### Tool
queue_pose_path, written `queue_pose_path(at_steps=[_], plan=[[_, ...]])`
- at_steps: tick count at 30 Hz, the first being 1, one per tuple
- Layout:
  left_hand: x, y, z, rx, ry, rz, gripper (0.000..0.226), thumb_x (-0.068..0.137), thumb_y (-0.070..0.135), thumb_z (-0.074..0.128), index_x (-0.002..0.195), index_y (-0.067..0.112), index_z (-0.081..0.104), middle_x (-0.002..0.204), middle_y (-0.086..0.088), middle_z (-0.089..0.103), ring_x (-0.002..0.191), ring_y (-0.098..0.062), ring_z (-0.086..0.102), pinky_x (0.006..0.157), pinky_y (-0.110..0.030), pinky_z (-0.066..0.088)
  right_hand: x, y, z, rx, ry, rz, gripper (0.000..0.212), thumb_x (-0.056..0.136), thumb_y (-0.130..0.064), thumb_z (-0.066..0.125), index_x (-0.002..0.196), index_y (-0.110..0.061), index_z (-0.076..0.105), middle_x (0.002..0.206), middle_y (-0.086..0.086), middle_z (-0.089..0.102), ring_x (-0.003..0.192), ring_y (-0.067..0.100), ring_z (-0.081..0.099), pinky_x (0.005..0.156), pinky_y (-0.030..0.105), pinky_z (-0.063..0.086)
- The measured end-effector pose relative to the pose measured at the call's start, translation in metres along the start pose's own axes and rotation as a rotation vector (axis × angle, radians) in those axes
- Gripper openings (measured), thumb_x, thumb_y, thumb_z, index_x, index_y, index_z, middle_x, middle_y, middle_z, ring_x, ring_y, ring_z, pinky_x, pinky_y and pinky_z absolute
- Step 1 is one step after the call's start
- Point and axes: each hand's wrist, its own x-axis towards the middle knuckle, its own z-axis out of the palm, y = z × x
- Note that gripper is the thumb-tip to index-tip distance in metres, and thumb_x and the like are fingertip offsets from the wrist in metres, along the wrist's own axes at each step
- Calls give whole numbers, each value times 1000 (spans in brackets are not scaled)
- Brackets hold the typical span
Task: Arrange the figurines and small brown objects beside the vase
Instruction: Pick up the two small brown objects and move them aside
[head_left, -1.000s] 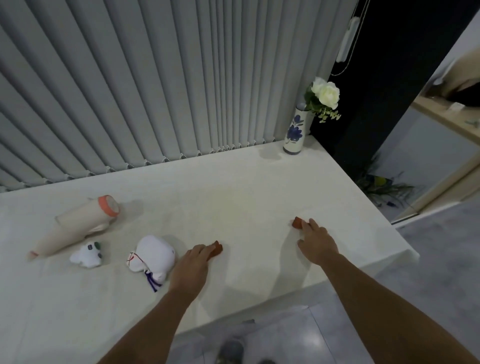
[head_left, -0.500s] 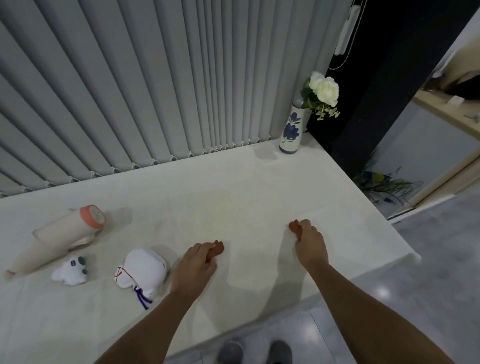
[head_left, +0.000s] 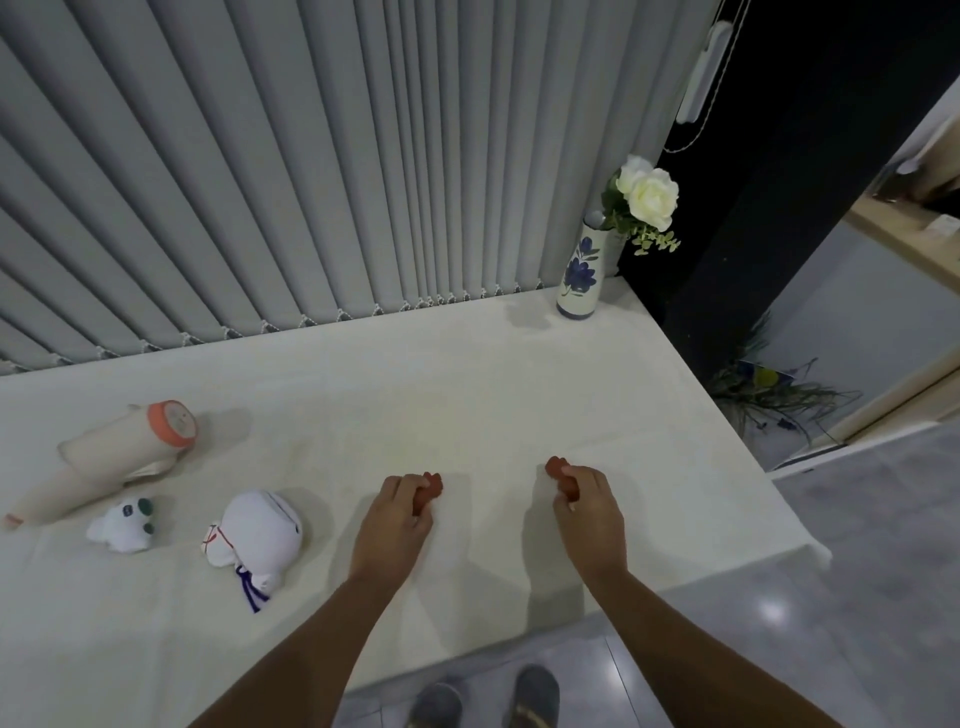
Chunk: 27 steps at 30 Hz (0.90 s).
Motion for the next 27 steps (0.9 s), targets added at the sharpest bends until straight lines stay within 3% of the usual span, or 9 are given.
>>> queue_pose_path(at_steps=[5, 11, 13, 14, 16, 21, 27], plan=[[8, 25, 19, -34, -10, 16, 28, 84, 6, 64, 111, 15, 62, 110, 0, 54, 84, -12, 58, 77, -20, 46, 6, -12, -4, 113, -28, 42, 31, 88, 2, 55, 112, -15, 64, 117, 0, 57, 100, 8, 57, 94, 26, 49], [23, 58, 37, -81, -60, -50, 29, 81, 3, 60, 104, 21, 61, 102, 3, 48, 82, -16, 60, 81, -28, 51, 20, -22, -15, 59, -181, 53, 35, 79, 6, 52, 102, -16, 65, 105, 1, 57, 85, 8, 53, 72, 6, 39], [28, 66, 41, -95, -86, -56, 31, 81, 3, 58, 104, 23, 61, 104, 1, 49, 87, -18, 61, 85, -30, 52, 26, -25, -17, 56, -212, 61, 34, 79, 6, 51, 106, -10, 64, 105, 9, 63, 93, 19, 59, 73, 10, 44], [31, 70, 43, -95, -104, -57, 32, 81, 4, 58, 106, 23, 61, 105, 1, 49, 89, -18, 61, 86, -29, 51, 29, -26, -18, 66, -233, 82, 37, 81, 5, 51, 114, -6, 60, 107, 11, 64, 98, 23, 60, 78, 19, 48], [38, 76, 46, -74, -147, -57, 35, 82, 8, 59, 114, 22, 60, 107, -1, 50, 92, -20, 61, 85, -26, 48, 33, -25, -19, 92, -283, 117, 45, 84, 3, 51, 127, -10, 48, 110, 4, 67, 100, 20, 60, 82, 23, 45], [57, 86, 49, -44, -250, -55, 42, 82, 12, 58, 124, 22, 56, 105, -2, 54, 101, -23, 60, 88, -28, 46, 48, -19, -25, 56, -308, 118, 33, 84, 2, 49, 113, -14, 49, 98, -2, 70, 86, 15, 61, 73, 22, 43], [79, 93, 55, -8, -316, 47, 41, 80, 15, 53, 119, 26, 56, 106, 2, 65, 102, -19, 58, 91, -34, 49, 66, -22, -29, -3, -319, 104, 30, 86, -3, 54, 114, -13, 58, 93, 0, 72, 86, 18, 63, 82, 24, 48]])
